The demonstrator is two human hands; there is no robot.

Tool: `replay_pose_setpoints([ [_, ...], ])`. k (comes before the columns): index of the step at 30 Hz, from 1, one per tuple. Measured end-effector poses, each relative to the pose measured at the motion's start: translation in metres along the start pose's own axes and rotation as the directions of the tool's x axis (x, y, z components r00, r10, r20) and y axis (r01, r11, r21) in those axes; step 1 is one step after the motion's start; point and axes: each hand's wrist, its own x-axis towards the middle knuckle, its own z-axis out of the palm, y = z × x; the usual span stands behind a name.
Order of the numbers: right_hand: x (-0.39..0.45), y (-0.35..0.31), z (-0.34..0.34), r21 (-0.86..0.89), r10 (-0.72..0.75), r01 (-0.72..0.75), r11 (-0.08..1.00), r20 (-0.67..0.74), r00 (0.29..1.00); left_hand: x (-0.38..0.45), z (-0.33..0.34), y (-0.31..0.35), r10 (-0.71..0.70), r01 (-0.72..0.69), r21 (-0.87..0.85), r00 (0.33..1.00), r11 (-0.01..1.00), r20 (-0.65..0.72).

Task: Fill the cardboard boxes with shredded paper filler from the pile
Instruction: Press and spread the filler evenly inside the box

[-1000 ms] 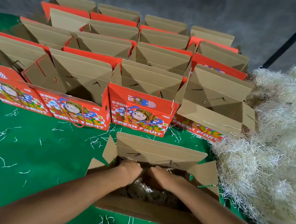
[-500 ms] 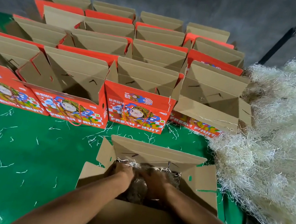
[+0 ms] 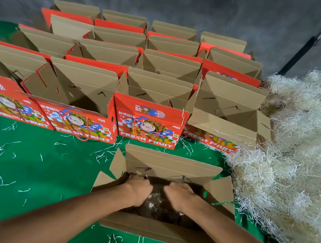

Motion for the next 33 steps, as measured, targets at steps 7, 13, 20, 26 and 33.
replay_pose_setpoints([
  [7, 0.007, 0.009, 0.021, 0.108, 0.102, -0.101, 0.989, 0.003, 0.995, 0.016, 0.02, 0.012, 0.145, -0.143, -0.217, 0.989, 0.966, -0.007],
  [13, 0.018, 0.019, 0.038, 0.053, 0.09, -0.096, 0.994, 0.106, 0.99, 0.028, 0.023, 0.01, 0.118, -0.111, -0.19, 0.993, 0.975, 0.026],
  [20, 0.025, 0.023, 0.054, -0.044, 0.089, -0.084, 0.996, 0.132, 0.987, 0.026, 0.029, 0.018, 0.034, -0.035, 0.009, 0.989, 0.999, 0.142],
  [26, 0.017, 0.016, 0.044, 0.029, 0.088, -0.095, 0.995, 0.17, 0.981, 0.02, 0.03, 0.018, 0.031, -0.031, 0.0, 0.988, 1.0, 0.153],
  [33, -0.014, 0.008, -0.006, -0.127, -0.177, 0.164, 0.978, -0.097, 0.979, 0.009, 0.002, 0.014, -0.062, 0.063, 0.01, 0.996, 0.998, -0.068],
])
